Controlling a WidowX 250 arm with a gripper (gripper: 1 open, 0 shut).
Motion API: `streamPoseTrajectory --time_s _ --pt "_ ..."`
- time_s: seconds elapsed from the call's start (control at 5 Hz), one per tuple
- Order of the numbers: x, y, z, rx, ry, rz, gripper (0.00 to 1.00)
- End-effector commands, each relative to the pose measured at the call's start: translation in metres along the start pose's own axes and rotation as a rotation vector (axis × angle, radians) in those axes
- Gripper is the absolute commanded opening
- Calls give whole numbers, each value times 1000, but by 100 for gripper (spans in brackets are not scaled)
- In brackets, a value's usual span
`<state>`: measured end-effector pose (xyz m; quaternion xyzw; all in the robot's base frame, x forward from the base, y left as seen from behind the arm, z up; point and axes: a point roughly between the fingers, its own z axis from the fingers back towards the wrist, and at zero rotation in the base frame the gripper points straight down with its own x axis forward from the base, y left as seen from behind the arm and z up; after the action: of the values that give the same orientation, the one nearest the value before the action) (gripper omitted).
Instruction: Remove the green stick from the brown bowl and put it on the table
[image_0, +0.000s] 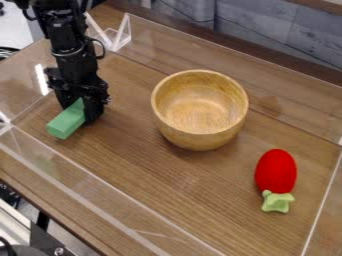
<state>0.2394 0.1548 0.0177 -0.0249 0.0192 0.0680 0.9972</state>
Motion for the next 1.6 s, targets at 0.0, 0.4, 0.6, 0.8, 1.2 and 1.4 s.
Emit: streamPoseTrajectory --time_s 0.0,0.4,0.6,0.8,1.2,1.4 --pt "4 -15 12 3 -25 54 100" --pt "11 -20 51 -37 -49 43 100" --pt "7 -14 76 -66 -79 57 100" --pt "3 -9 100 -80 -115 78 100" --pt "-4 -35 108 -77 -141 23 100" --pt "2 -33 101 -70 -157 19 100"
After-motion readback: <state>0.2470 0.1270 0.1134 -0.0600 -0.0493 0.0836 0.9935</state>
